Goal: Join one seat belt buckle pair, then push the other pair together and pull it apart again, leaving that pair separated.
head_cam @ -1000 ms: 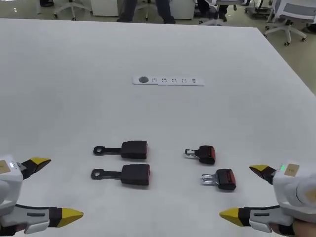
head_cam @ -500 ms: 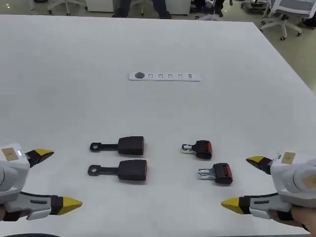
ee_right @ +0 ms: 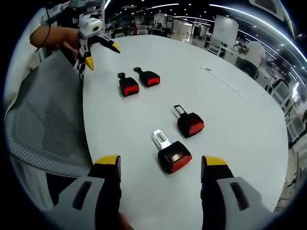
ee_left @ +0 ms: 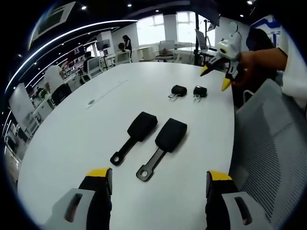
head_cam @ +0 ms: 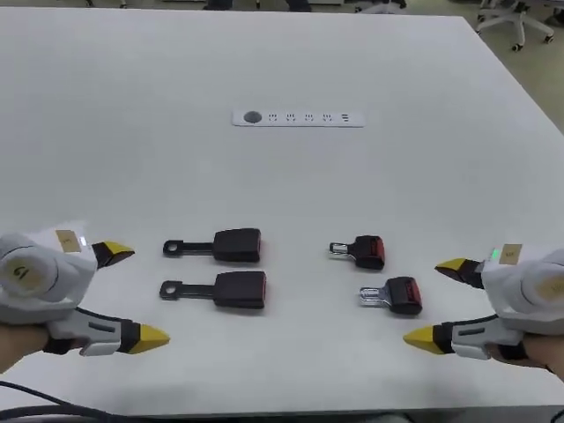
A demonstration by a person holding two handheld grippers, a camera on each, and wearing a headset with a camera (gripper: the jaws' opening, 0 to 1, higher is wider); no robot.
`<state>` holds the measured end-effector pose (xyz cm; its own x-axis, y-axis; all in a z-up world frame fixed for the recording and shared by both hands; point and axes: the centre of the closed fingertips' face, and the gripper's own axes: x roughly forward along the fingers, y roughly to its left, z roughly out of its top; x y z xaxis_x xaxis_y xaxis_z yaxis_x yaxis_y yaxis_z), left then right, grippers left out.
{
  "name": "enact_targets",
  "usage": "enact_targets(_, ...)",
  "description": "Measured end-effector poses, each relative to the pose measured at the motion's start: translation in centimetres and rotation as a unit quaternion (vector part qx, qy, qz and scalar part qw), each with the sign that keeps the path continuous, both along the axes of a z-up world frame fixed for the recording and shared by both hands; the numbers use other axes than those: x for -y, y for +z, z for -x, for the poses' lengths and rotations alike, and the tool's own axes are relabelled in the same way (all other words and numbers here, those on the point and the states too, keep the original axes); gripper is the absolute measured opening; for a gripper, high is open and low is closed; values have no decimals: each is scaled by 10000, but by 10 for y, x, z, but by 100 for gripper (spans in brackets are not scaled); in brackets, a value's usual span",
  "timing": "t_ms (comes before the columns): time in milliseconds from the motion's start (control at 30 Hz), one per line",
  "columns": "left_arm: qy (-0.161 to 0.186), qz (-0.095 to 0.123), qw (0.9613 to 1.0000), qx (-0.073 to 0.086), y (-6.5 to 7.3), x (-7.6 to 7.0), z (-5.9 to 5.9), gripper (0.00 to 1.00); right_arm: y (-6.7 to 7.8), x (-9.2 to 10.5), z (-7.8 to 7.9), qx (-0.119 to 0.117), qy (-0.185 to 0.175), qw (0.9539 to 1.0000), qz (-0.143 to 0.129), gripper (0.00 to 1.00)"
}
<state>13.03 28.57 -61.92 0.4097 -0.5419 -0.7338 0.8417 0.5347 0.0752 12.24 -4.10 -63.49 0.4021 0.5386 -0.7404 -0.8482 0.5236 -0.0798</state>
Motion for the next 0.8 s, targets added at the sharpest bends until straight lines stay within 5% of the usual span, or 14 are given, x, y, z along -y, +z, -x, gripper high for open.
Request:
enact_targets(400, -659, 50, 9974, -300, -22, 43, -15, 73, -16, -1, -13, -171, 379, 9991, 101, 63)
enact_targets(667, -941, -140, 9941, -518, -32, 51, -23, 64, -25, -4, -19, -295, 741, 9964, 294, 54)
enact_targets(800, -1081, -257, 9925, -502, -39, 56, -28, 63, -28, -8, -18, -427, 896, 9948, 223, 48)
